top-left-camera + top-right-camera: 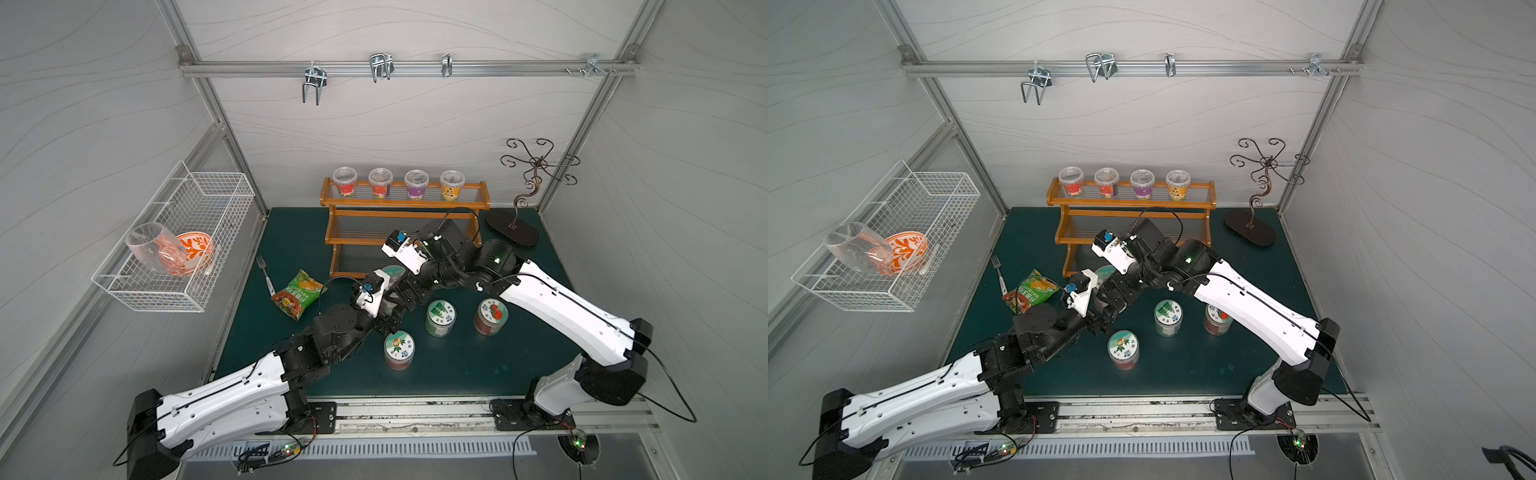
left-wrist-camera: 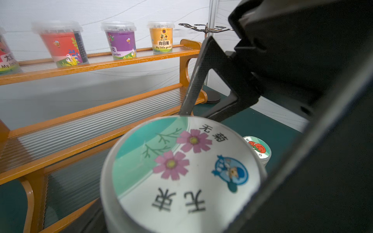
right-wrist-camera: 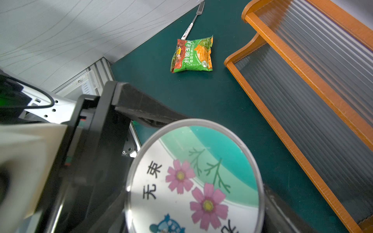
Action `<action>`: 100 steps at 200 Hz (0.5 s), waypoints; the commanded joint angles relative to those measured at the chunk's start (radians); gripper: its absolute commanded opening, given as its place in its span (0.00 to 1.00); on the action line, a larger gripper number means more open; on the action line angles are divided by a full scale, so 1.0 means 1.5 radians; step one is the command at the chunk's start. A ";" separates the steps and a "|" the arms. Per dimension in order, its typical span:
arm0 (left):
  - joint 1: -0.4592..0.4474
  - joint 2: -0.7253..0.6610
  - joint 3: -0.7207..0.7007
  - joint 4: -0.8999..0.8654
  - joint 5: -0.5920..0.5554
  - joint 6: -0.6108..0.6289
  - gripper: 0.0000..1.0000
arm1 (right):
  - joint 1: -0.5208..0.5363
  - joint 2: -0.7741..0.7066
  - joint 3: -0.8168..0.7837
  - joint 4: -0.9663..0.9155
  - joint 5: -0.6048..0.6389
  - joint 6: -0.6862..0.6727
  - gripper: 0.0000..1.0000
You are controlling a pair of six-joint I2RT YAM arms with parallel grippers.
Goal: Place the seed container on the shelf
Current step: Pick up the seed jar at the center of the board.
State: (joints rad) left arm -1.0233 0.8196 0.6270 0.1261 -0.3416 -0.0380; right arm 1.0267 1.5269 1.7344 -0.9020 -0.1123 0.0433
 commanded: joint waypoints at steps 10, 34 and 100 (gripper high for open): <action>0.007 -0.005 0.030 0.018 0.039 -0.006 0.64 | 0.006 0.000 0.019 0.010 -0.022 -0.018 0.69; 0.008 -0.007 0.024 0.031 0.046 -0.003 0.61 | 0.006 0.003 0.015 0.015 -0.023 -0.018 0.90; 0.012 0.002 -0.026 0.135 0.026 0.002 0.56 | -0.013 -0.070 -0.055 0.119 -0.022 0.033 0.99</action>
State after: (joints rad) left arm -1.0126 0.8204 0.5983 0.1722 -0.2951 -0.0376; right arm 1.0218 1.5059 1.6997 -0.8364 -0.1162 0.0422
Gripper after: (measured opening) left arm 0.847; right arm 0.989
